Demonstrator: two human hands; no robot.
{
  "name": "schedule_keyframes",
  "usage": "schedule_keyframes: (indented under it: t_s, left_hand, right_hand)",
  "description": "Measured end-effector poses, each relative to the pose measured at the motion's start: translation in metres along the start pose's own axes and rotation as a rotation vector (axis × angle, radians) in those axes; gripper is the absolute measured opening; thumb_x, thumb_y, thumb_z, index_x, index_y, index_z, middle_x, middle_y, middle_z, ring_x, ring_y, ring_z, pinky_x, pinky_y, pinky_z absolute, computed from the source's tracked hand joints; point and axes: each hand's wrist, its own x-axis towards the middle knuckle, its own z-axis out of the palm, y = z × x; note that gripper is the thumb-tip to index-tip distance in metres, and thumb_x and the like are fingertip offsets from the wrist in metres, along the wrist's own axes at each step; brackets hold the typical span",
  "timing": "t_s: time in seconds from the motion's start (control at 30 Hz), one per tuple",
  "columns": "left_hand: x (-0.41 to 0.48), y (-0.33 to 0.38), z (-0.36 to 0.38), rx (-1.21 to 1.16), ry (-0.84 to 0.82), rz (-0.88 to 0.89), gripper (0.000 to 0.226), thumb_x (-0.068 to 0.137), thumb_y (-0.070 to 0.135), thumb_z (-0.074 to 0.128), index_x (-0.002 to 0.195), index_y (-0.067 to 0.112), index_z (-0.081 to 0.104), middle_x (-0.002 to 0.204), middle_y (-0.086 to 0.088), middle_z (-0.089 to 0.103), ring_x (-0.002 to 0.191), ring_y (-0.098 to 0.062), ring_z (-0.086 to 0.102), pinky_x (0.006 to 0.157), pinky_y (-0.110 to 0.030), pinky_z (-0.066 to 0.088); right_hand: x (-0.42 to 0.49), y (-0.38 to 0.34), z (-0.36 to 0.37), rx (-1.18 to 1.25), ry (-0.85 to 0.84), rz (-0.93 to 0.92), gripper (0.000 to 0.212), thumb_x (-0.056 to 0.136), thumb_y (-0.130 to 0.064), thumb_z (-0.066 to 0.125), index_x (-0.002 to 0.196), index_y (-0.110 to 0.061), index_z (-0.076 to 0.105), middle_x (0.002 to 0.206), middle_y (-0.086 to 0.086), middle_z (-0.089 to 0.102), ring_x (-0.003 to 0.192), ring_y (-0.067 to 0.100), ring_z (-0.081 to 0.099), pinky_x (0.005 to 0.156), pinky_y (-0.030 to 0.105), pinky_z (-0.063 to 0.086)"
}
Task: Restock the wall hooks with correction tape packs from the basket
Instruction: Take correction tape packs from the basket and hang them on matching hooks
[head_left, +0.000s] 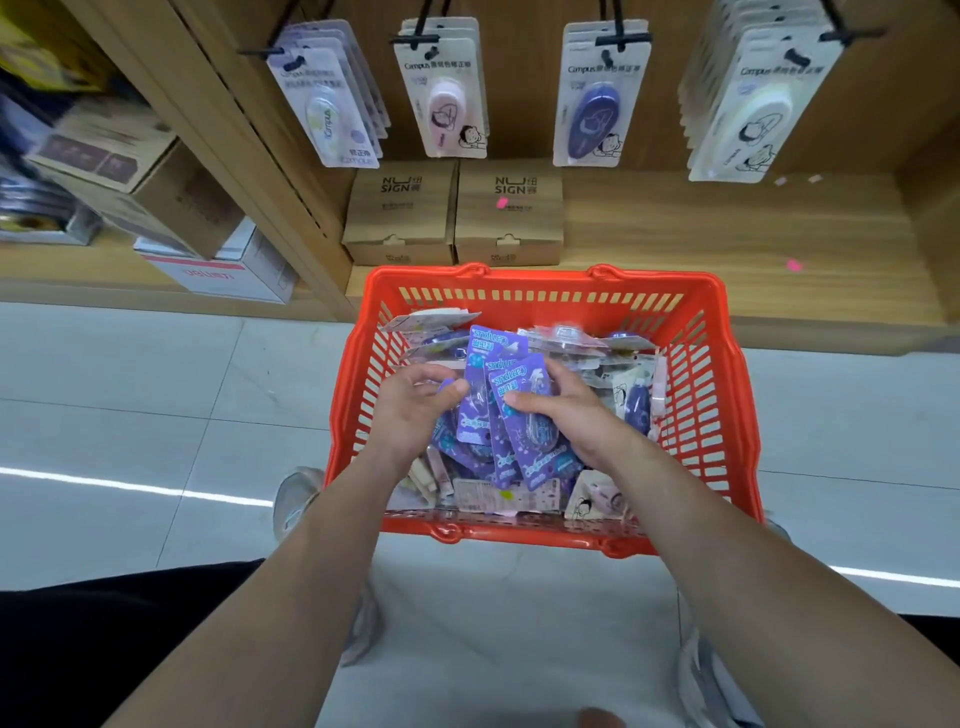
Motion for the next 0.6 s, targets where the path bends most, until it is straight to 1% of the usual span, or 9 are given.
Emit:
schedule_keyframes:
  t_s: [0.1,0.2,0.23,0.3,0.37,0.4,0.47,0.53,0.6]
  left_hand:
    - [0.006,-0.002,0.005,0.003,-0.004,0.020,0.009,0.094,0.011,0.072,0.097,0.005,0.065,0.085,0.001,0.074,0.076,-0.010,0.075,0.059,-0.025,0.060]
    - [0.013,-0.005,0.010,0.020,-0.024,0.032,0.010,0.094,0.012,0.072,0.099,0.004,0.067,0.090,0.000,0.073,0.085,-0.018,0.074,0.065,-0.025,0.061]
    - [0.016,-0.006,0.011,0.025,-0.036,0.033,0.012,0.094,0.013,0.073,0.101,0.003,0.068,0.093,0.002,0.073,0.091,-0.019,0.073,0.071,-0.028,0.062]
    - [0.019,-0.006,0.011,0.031,-0.061,0.006,0.021,0.091,0.022,0.077,0.105,0.007,0.071,0.103,0.004,0.072,0.104,-0.020,0.072,0.086,-0.041,0.062]
    - [0.023,-0.006,0.009,0.025,-0.072,-0.030,0.043,0.076,0.043,0.087,0.108,0.019,0.072,0.118,0.003,0.071,0.118,-0.022,0.067,0.098,-0.052,0.056]
    - [0.026,-0.009,0.008,0.015,-0.073,-0.050,0.050,0.068,0.049,0.089,0.108,0.025,0.072,0.125,0.003,0.069,0.122,-0.023,0.065,0.100,-0.055,0.054]
    - [0.030,-0.012,0.009,-0.020,-0.082,-0.077,0.044,0.071,0.040,0.089,0.108,0.028,0.070,0.131,0.001,0.065,0.123,-0.026,0.065,0.099,-0.055,0.055]
    - [0.029,-0.012,0.012,-0.050,-0.083,-0.095,0.029,0.085,0.023,0.083,0.110,0.025,0.067,0.131,-0.004,0.066,0.116,-0.027,0.069,0.090,-0.048,0.060]
    - [0.029,-0.015,0.014,-0.077,-0.097,-0.098,0.020,0.094,0.013,0.073,0.111,0.021,0.065,0.122,-0.007,0.072,0.103,-0.027,0.075,0.075,-0.041,0.062]
  right_hand:
    - [0.004,0.003,-0.003,-0.056,-0.017,0.028,0.053,0.084,-0.018,0.084,0.128,-0.031,0.059,0.113,-0.006,0.075,0.097,0.014,0.076,0.093,0.044,0.060]
    - [0.009,0.005,-0.005,-0.105,-0.008,0.033,0.046,0.083,-0.018,0.085,0.115,-0.039,0.060,0.112,-0.006,0.076,0.099,0.016,0.076,0.096,0.046,0.059]
    - [0.010,0.005,-0.005,-0.115,-0.009,0.034,0.045,0.083,-0.019,0.085,0.112,-0.041,0.059,0.111,-0.007,0.076,0.098,0.015,0.076,0.096,0.045,0.059]
    - [0.013,0.006,-0.006,-0.119,-0.008,0.041,0.044,0.083,-0.021,0.085,0.114,-0.040,0.060,0.110,-0.008,0.077,0.098,0.014,0.076,0.096,0.045,0.058]
    - [0.016,0.007,-0.006,-0.118,-0.004,0.042,0.045,0.084,-0.022,0.084,0.121,-0.034,0.061,0.112,-0.007,0.077,0.099,0.015,0.076,0.095,0.043,0.059]
    - [0.017,0.008,-0.005,-0.120,-0.001,0.037,0.044,0.085,-0.023,0.083,0.122,-0.033,0.061,0.113,-0.006,0.077,0.098,0.014,0.076,0.094,0.041,0.059]
    - [0.017,0.007,-0.004,-0.126,0.010,0.012,0.038,0.087,-0.024,0.082,0.117,-0.035,0.061,0.112,-0.008,0.076,0.095,0.010,0.075,0.087,0.033,0.059]
    - [0.017,0.008,-0.001,-0.124,0.013,-0.005,0.036,0.089,-0.024,0.080,0.115,-0.036,0.059,0.108,-0.011,0.075,0.091,0.006,0.075,0.079,0.026,0.059]
    - [0.017,0.012,0.003,-0.121,0.030,-0.013,0.039,0.089,-0.023,0.080,0.120,-0.034,0.057,0.110,-0.009,0.076,0.092,0.008,0.076,0.082,0.030,0.060]
